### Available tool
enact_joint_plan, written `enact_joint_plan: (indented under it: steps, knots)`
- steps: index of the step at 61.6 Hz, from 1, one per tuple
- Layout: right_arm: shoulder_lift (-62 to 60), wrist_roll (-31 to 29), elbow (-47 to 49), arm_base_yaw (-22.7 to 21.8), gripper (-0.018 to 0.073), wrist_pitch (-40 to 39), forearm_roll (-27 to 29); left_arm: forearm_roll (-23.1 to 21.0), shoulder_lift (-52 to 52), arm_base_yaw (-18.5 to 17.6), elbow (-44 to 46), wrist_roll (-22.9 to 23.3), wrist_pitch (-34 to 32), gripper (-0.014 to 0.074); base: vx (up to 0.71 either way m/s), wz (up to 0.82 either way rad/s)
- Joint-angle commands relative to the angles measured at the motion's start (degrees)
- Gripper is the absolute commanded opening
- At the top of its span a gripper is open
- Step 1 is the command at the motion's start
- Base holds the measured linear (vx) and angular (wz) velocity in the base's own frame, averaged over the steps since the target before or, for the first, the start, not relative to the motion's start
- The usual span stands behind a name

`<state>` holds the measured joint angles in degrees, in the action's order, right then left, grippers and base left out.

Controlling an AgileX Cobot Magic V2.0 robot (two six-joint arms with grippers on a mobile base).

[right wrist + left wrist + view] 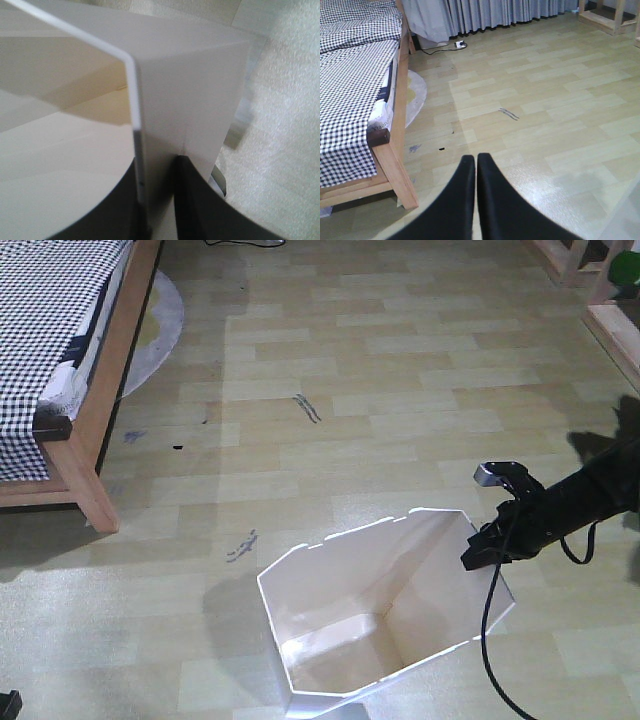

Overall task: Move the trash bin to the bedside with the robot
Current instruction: 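Hold the bin in the right gripper while the base turns toward the bed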

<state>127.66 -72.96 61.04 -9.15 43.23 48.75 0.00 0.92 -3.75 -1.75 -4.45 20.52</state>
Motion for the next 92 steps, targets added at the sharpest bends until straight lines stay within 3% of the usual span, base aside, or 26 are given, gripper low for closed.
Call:
enact_joint_plan:
  steps: [1, 92]
  knots:
    - [-4.1, 0.1, 0.9, -0.2, -0.0003, 9.3, 5.4, 0.0, 1.2, 0.0, -1.0, 0.3, -4.0, -0.0007, 0.28, 0.11]
    - [-4.1, 0.1, 0.9, -0.2, -0.0003, 9.3, 5.4, 0.0, 1.2, 0.0, -1.0, 0.3, -4.0, -0.0007, 0.34, 0.04]
